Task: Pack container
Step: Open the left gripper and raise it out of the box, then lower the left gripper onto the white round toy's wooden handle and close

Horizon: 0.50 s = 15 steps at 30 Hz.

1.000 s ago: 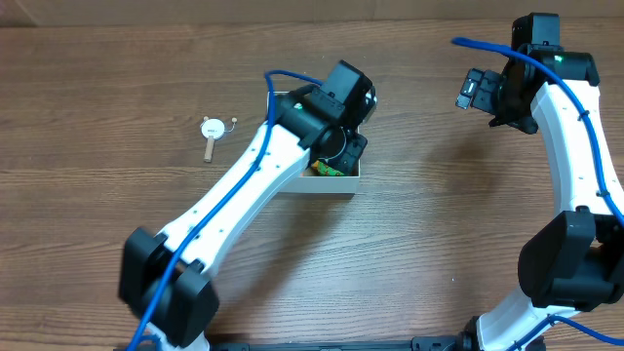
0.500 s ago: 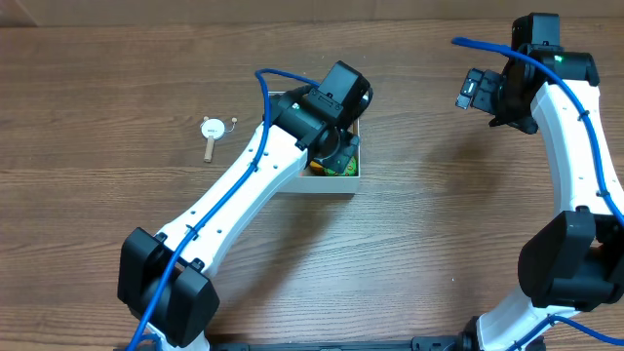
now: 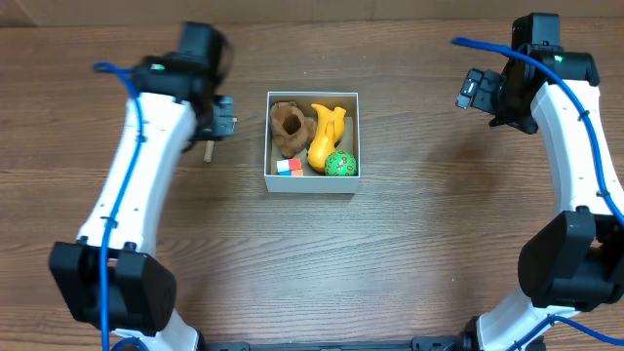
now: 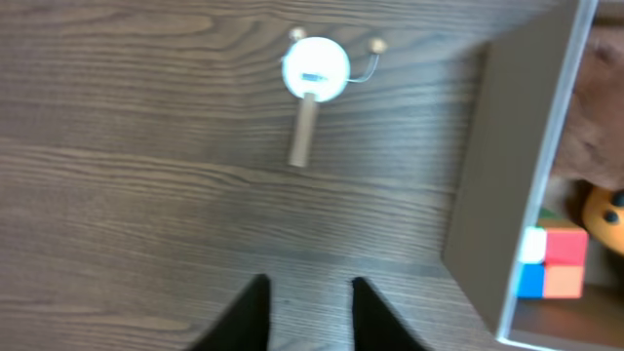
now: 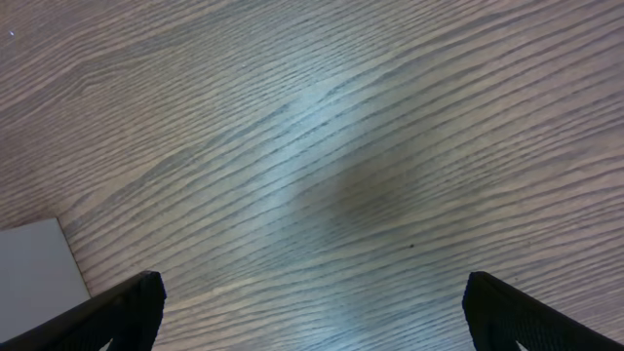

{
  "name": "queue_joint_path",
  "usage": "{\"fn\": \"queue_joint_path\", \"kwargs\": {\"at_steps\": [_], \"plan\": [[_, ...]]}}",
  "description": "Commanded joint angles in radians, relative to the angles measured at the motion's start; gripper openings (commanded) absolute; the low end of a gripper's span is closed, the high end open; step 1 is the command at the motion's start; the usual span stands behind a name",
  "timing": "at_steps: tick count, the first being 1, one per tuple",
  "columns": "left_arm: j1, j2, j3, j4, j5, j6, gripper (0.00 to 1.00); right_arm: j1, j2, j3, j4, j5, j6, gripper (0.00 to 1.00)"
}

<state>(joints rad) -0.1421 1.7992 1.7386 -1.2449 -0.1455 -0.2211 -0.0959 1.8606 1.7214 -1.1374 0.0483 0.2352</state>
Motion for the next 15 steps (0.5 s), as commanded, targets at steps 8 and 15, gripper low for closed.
{"fn": "queue_joint_path", "kwargs": {"at_steps": [8,15], "plan": [[0.103,-0.019,0.02,0.052,0.126,0.228,0.49,0.002,-0.032,0.021,0.005,-0.005,0.005,1.0],[0.1,0.047,-0.021,0.049,0.14,0.294,0.49,0.002,-0.032,0.021,0.005,-0.005,0.005,1.0]]}}
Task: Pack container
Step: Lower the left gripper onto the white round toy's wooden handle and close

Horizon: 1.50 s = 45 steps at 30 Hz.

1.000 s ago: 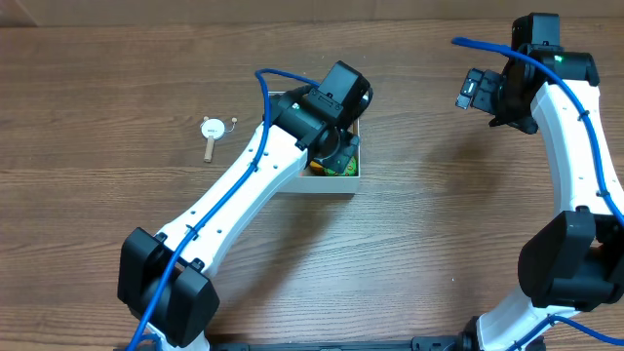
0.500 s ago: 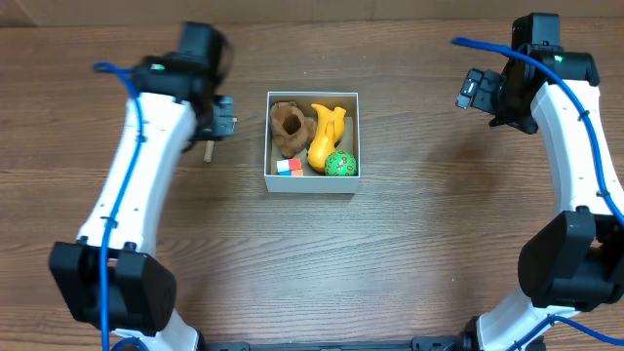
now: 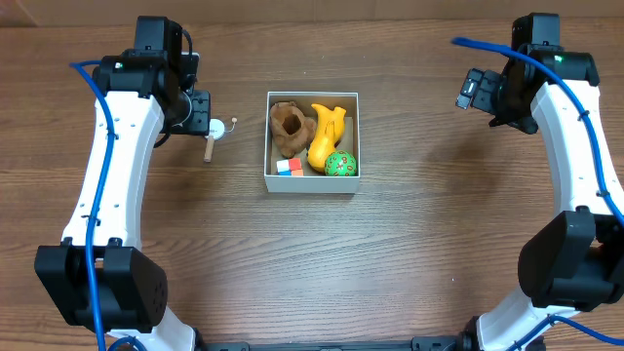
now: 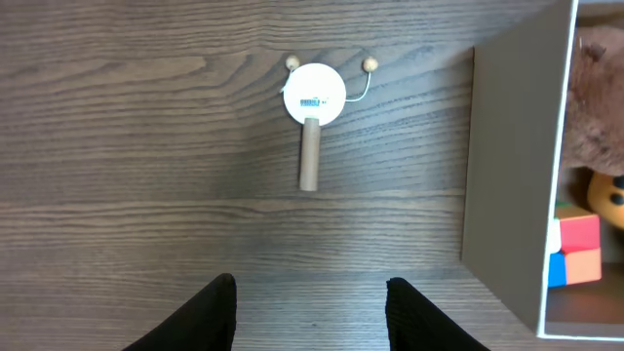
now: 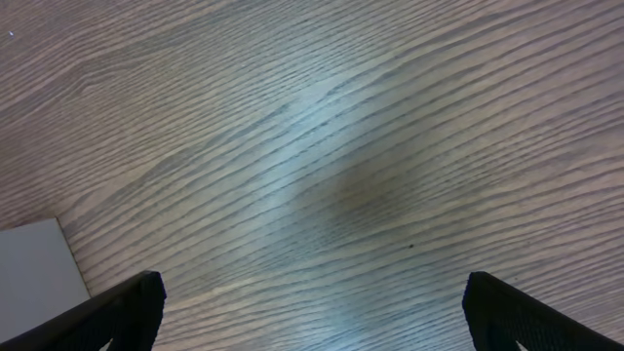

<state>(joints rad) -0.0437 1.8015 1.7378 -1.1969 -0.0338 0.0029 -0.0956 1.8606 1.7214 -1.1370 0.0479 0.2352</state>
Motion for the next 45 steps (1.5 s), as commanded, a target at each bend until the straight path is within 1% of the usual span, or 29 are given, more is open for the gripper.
{"fn": "queue_joint_path", "kwargs": {"at_steps": [1,10,16,31,45], "plan": [[0.0,0.063,-0.023,0.001,0.027,0.07,0.49,0.002,-0.032,0.021,0.005,-0.005,0.005,1.0],[-0.005,0.256,-0.023,0.054,0.031,0.064,0.47,0.002,-0.032,0.021,0.005,-0.005,0.005,1.0],[-0.005,0.335,-0.023,0.092,0.031,0.05,0.49,0.002,-0.032,0.021,0.005,-0.005,0.005,1.0],[-0.005,0.407,-0.03,0.163,0.024,0.042,0.48,0.002,-0.032,0.021,0.006,-0.005,0.005,1.0],[0.0,0.417,-0.037,0.213,0.024,0.016,0.47,0.002,-0.032,0.021,0.006,-0.005,0.005,1.0]]}}
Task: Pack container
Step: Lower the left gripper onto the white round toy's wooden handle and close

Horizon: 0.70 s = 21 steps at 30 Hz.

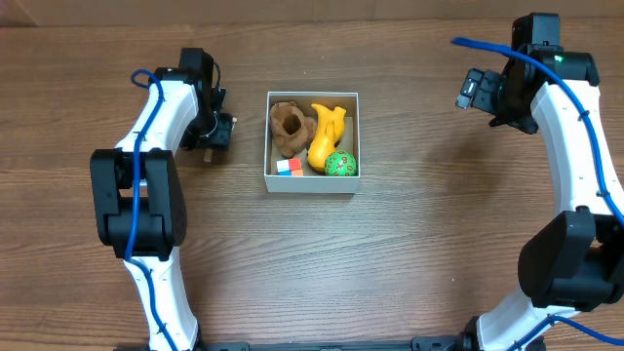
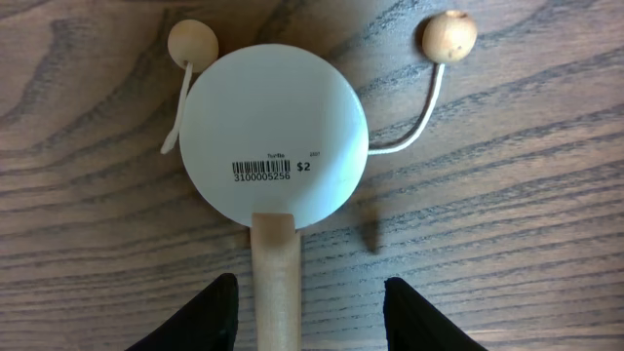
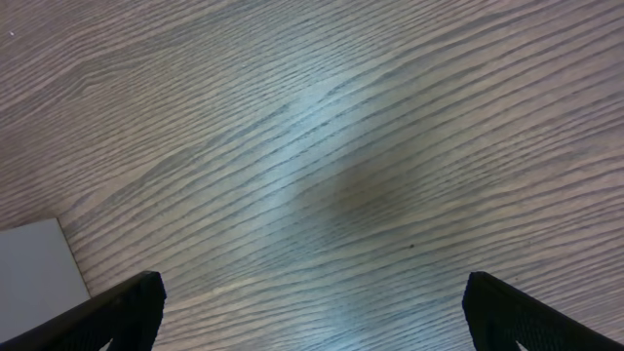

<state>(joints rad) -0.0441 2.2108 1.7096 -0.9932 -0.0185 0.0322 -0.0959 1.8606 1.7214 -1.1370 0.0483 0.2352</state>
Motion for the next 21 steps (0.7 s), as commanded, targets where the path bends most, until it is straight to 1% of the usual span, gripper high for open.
{"fn": "queue_joint_path", "kwargs": {"at_steps": [1,10,12,15,19,21], "plan": [[0.0,0.009,-0.013,0.013,0.008,-0.014,0.47,0.002,-0.032,0.021,0.006,-0.005,0.005,1.0],[0.0,0.009,-0.1,0.093,0.008,-0.021,0.45,0.002,-0.032,0.021,0.006,-0.005,0.005,1.0],[0.0,0.009,-0.1,0.093,0.008,-0.021,0.41,0.002,-0.032,0.021,0.006,-0.005,0.005,1.0],[0.0,0.009,-0.099,0.092,0.008,-0.021,0.31,0.002,-0.032,0.021,0.006,-0.005,0.005,1.0],[0.0,0.009,-0.095,0.091,0.008,-0.021,0.26,0.002,-0.032,0.021,0.006,-0.005,0.005,1.0],[0.0,0.008,-0.086,0.082,0.008,-0.021,0.22,0.002,-0.032,0.021,0.006,-0.005,0.005,1.0]]}}
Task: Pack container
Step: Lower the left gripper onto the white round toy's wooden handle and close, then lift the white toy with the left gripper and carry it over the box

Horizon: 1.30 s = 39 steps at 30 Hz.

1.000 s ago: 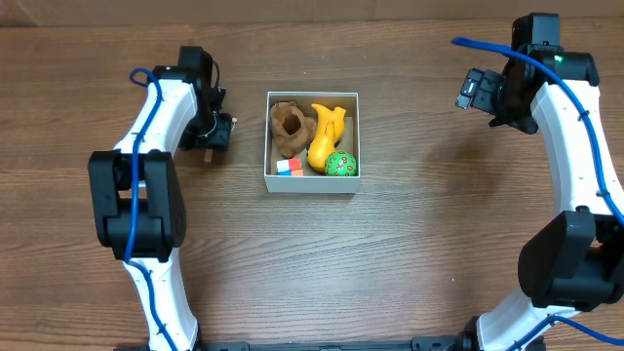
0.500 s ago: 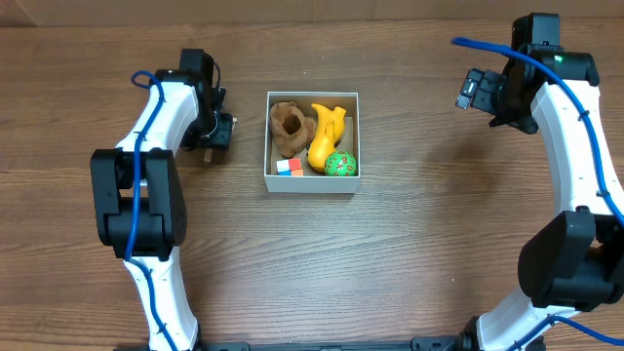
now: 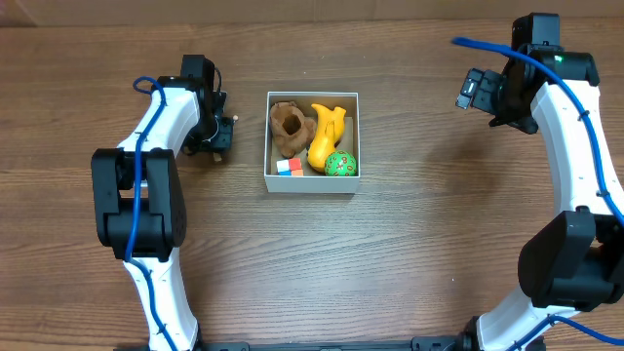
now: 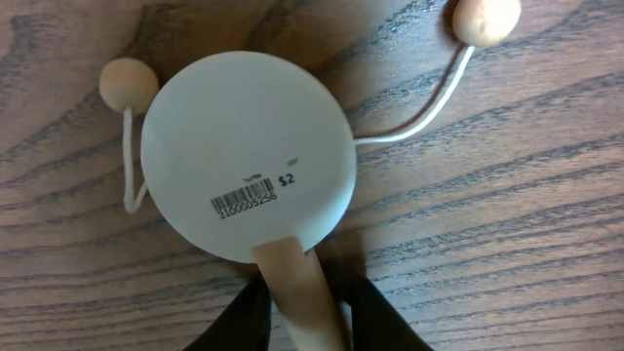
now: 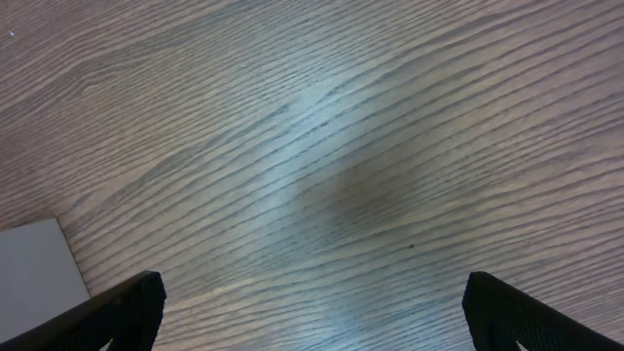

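Note:
A small white pellet drum (image 4: 249, 171) with a wooden handle (image 4: 292, 283) and two bead strikers lies on the table, left of the white container (image 3: 312, 186). My left gripper (image 4: 304, 320) is down on it, its jaws shut on the handle. In the overhead view the left gripper (image 3: 211, 137) covers the drum. The container holds a brown plush (image 3: 289, 128), a yellow toy (image 3: 328, 131), a green ball (image 3: 340, 163) and a coloured cube (image 3: 289, 167). My right gripper (image 5: 312, 314) hangs open over bare table, far right of the container.
A grey corner of the container (image 5: 34, 265) shows at the lower left of the right wrist view. The table is dark wood. The right arm (image 3: 556, 107) stands along the right side.
My left gripper's jaws, then open on either side of the drum's handle, are now shut on it. The drum sits slightly turned in the view. The right arm has not moved.
My left gripper first hung well back from the drum with its jaws close together, then with them spread wide. Later it was low over the drum, open astride the handle, and now grips the handle. The right gripper stayed open and still.

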{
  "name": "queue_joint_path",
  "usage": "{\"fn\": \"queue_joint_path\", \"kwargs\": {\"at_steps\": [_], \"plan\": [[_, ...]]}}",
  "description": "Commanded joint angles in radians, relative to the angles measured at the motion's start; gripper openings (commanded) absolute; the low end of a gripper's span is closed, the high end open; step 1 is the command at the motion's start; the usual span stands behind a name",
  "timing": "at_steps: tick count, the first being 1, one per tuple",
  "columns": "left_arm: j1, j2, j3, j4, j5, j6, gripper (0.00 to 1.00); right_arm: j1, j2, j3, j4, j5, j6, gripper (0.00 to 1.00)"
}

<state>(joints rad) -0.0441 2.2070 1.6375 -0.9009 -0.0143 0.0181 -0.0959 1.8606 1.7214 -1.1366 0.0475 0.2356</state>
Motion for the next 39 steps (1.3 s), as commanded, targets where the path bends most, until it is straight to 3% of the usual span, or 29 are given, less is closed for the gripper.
{"fn": "queue_joint_path", "kwargs": {"at_steps": [1,6,21,29,39], "plan": [[0.0,0.012,-0.008,-0.016,0.003,-0.007,0.2,0.002,-0.032,0.021,0.005,-0.004,0.005,1.0],[0.0,0.011,0.05,-0.065,0.003,-0.007,0.11,0.002,-0.032,0.021,0.005,-0.004,0.005,1.0],[-0.032,0.006,0.49,-0.408,-0.043,-0.035,0.08,0.002,-0.032,0.021,0.005,-0.004,0.004,1.0],[-0.173,0.006,0.681,-0.549,-0.037,-0.113,0.09,0.002,-0.032,0.021,0.005,-0.004,0.004,1.0],[-0.378,0.006,0.709,-0.635,0.029,-0.216,0.09,0.002,-0.032,0.021,0.005,-0.004,0.005,1.0]]}}
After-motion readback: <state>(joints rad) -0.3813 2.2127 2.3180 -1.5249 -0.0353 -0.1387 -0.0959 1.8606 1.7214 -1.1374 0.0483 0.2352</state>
